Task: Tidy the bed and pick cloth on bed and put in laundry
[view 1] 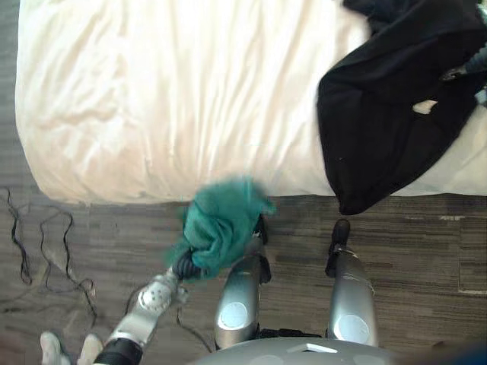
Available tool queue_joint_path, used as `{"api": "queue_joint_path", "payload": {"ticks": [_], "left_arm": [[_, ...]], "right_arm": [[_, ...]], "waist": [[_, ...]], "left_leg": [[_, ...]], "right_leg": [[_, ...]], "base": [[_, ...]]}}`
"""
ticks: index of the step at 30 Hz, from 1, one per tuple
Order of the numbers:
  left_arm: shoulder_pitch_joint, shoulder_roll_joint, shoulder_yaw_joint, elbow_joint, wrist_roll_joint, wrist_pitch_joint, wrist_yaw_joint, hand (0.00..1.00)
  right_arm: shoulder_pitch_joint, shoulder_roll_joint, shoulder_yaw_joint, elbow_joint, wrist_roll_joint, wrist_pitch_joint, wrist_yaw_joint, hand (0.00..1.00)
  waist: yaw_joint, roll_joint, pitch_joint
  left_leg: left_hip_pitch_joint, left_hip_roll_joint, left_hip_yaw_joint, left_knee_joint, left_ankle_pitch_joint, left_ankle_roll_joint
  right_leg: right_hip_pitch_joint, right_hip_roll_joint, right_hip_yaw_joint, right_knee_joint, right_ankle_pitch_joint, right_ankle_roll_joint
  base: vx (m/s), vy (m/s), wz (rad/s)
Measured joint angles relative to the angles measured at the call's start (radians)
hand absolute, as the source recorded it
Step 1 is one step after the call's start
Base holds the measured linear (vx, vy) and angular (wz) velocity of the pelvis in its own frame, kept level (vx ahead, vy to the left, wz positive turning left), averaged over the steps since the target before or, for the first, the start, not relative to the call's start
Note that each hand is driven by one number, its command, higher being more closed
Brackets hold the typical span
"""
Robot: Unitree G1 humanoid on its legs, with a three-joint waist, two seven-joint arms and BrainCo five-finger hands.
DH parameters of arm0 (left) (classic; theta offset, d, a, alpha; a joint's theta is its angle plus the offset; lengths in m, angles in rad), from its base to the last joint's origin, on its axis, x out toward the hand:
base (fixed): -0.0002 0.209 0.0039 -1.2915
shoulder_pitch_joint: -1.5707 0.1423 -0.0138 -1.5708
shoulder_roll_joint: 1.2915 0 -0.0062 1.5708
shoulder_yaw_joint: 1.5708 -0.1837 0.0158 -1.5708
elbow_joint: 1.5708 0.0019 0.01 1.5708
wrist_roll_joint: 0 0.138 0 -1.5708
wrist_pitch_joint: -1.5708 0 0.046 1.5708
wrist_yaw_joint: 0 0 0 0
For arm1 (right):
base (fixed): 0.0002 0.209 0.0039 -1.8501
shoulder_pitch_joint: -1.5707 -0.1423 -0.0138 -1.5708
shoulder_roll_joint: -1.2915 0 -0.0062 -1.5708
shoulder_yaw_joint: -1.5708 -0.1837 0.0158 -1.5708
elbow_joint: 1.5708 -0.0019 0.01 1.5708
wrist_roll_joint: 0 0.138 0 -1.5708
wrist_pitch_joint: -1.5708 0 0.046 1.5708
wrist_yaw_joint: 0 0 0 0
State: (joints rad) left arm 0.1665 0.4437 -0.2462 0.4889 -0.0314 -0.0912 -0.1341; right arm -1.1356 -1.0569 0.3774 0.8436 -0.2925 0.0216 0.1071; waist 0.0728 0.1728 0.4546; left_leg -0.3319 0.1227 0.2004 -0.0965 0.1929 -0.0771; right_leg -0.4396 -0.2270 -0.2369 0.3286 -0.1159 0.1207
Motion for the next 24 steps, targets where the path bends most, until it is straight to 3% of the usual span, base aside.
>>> {"api": "queue_joint_path", "payload": {"ticks": [1, 2, 5, 10, 14, 17, 19, 24], "left_arm": [[0.003, 0.000, 0.000, 0.000, 0.000, 0.000, 0.000, 1.00], [0.005, 0.001, 0.000, 0.000, 0.000, -0.003, 0.001, 1.00], [0.004, 0.003, 0.000, -0.019, -0.002, -0.039, 0.001, 1.00], [0.001, 0.003, 0.004, -0.044, -0.002, -0.072, -0.014, 1.00], [0.003, -0.006, 0.013, -0.043, -0.002, -0.073, -0.017, 1.00], [0.010, -0.037, 0.018, -0.043, -0.001, -0.073, -0.015, 1.00], [0.036, -0.080, 0.017, -0.040, 0.005, -0.073, -0.010, 1.00], [0.066, -0.148, 0.018, -0.028, 0.022, -0.073, 0.064, 1.00]], "right_arm": [[-0.020, -0.008, 0.007, 0.017, -0.010, 0.005, 0.015, 0.00], [-0.053, -0.019, 0.026, 0.056, -0.025, 0.007, 0.054, 1.00], [-0.107, -0.025, 0.036, 0.089, -0.085, 0.011, 0.150, 1.00], [-0.113, -0.027, 0.023, 0.098, -0.045, 0.029, 0.164, 1.00], [-0.008, -0.022, -0.090, 0.104, 0.144, 0.003, 0.149, 1.00], [0.110, 0.030, -0.203, 0.118, 0.343, -0.058, 0.116, 1.00], [0.225, 0.128, -0.318, 0.114, 0.531, -0.111, 0.102, 1.00], [0.458, 0.407, -0.482, 0.035, 0.814, -0.204, 0.096, 1.00]], "waist": [[0.002, 0.000, 0.000], [0.003, 0.001, 0.000], [0.006, 0.006, 0.001], [0.018, 0.012, 0.001], [0.024, 0.004, -0.022], [0.022, 0.002, -0.030], [0.011, -0.004, -0.063], [-0.004, -0.034, -0.121]], "left_leg": [[-0.006, -0.005, -0.002, 0.000, 0.003, 0.000], [-0.014, -0.015, -0.017, 0.000, 0.009, -0.001], [-0.036, -0.023, -0.022, 0.000, 0.015, -0.001], [-0.036, -0.025, -0.041, 0.000, 0.019, -0.006], [-0.024, -0.023, -0.043, 0.000, 0.025, -0.007], [0.024, -0.021, -0.040, 0.000, 0.025, -0.008], [0.050, -0.015, -0.033, 0.000, 0.024, -0.010], [0.139, 0.018, 0.005, 0.000, 0.002, -0.046]], "right_leg": [[-0.009, -0.006, 0.000, 0.013, -0.006, 0.000], [-0.022, -0.020, -0.003, 0.035, -0.015, 0.002], [-0.048, -0.031, -0.003, 0.056, -0.019, 0.002], [-0.047, -0.038, -0.018, 0.067, -0.025, 0.005], [-0.032, -0.039, -0.023, 0.074, -0.030, 0.003], [0.024, -0.036, -0.025, 0.054, -0.030, 0.003], [0.060, -0.025, -0.025, 0.030, -0.029, 0.002], [0.149, 0.011, -0.022, -0.016, -0.025, -0.004]], "base": [[0.00, 0.005, 0.24], [-0.01, 0.003, 0.20], [-0.04, -0.001, 0.11], [-0.01, -0.022, 0.08], [0.08, -0.036, 0.04], [0.09, -0.035, -0.06], [0.07, -0.025, -0.08], [0.06, -0.037, -0.21]]}}
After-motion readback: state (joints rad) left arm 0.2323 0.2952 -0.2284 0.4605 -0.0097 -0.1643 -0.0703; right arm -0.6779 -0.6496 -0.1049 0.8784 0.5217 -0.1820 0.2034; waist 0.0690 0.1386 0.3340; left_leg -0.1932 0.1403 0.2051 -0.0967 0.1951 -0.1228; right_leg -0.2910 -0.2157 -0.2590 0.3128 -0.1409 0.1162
